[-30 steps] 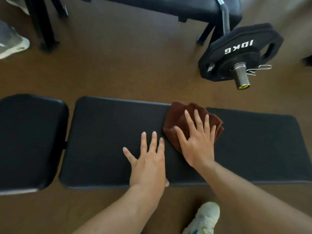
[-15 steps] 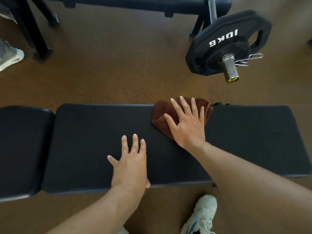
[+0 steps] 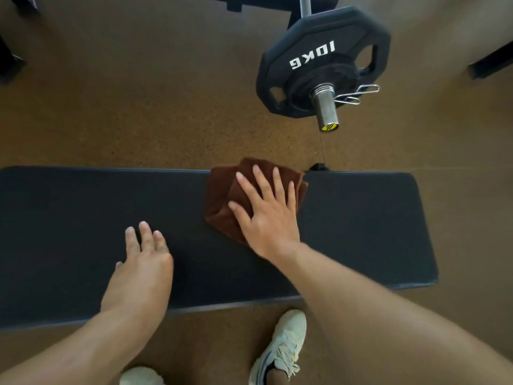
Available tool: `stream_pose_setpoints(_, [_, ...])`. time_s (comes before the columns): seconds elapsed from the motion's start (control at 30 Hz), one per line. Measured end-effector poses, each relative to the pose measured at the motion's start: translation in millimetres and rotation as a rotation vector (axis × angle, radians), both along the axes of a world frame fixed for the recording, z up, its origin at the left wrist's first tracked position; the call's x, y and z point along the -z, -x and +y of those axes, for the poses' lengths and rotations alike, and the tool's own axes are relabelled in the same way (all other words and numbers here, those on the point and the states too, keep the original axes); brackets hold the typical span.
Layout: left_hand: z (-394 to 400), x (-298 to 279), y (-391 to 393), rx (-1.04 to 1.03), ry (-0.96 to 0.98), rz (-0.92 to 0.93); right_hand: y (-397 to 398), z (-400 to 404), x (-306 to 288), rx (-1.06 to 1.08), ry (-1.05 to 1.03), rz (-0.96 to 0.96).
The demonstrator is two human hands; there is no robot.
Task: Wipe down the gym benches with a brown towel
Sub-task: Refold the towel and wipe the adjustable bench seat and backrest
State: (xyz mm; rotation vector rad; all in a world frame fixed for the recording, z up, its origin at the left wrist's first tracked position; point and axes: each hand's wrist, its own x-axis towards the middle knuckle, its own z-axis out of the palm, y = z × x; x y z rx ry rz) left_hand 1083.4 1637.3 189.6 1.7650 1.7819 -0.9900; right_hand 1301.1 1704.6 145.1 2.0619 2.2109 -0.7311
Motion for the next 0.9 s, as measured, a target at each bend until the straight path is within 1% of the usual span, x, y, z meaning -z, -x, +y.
stream_pose_setpoints(0.07, [2, -7, -8, -0.051, 0.035, -0.015, -9, 17, 3, -0.029, -0.021, -0.001])
stream_pose_setpoints(0.1, [3, -11, -15, -0.081, 0.058, -0.036, -14, 9, 4, -0.023, -0.042, 0.013])
stream_pose_setpoints(0.13, [4, -17, -25, -0.094, 0.068, -0.070, -21, -9, 4, 0.007, -0.061, 0.027])
stream_pose_setpoints(0.2, [8, -24, -51, -0.041, 0.045, -0.135, -42, -70, 3, 0.090, -0.079, 0.013])
stream_pose_setpoints(0.27, [17, -23, -82, -0.004, 0.012, -0.208, -69, -133, -1, 0.159, -0.046, -0.021])
stream_pose_setpoints(0.33, [29, -19, -112, -0.015, 0.022, -0.261, -86, -156, -6, 0.194, 0.022, -0.042])
stream_pose_setpoints(0.37, [33, -15, -125, -0.022, 0.047, -0.276, -89, -151, -6, 0.199, 0.059, -0.046])
stream_pose_setpoints(0.43, [34, -7, -142, -0.051, 0.110, -0.274, -87, -117, -3, 0.234, 0.066, -0.045])
stream_pose_setpoints(0.53, [26, 2, -149, -0.065, 0.086, -0.204, -83, -28, 2, 0.334, -0.030, -0.012])
stream_pose_setpoints(0.57, [24, 3, -149, -0.067, 0.074, -0.189, -84, 2, 4, 0.327, -0.037, -0.007])
stream_pose_setpoints(0.63, [24, 2, -151, -0.076, 0.074, -0.172, -87, 45, 6, 0.229, -0.032, -0.014])
stream_pose_setpoints(0.7, [25, 1, -153, -0.083, 0.072, -0.164, -91, 50, 8, 0.116, -0.070, -0.012])
stream_pose_setpoints(0.77, [25, -2, -154, -0.092, 0.073, -0.160, -100, 13, 9, 0.094, -0.133, 0.018])
stream_pose_setpoints(0.83, [24, -5, -154, -0.101, 0.069, -0.160, -109, -61, 8, 0.076, -0.146, 0.046])
stream_pose_setpoints(0.9, [24, -6, -155, -0.112, 0.064, -0.155, -120, -135, 3, -0.017, -0.136, 0.057])
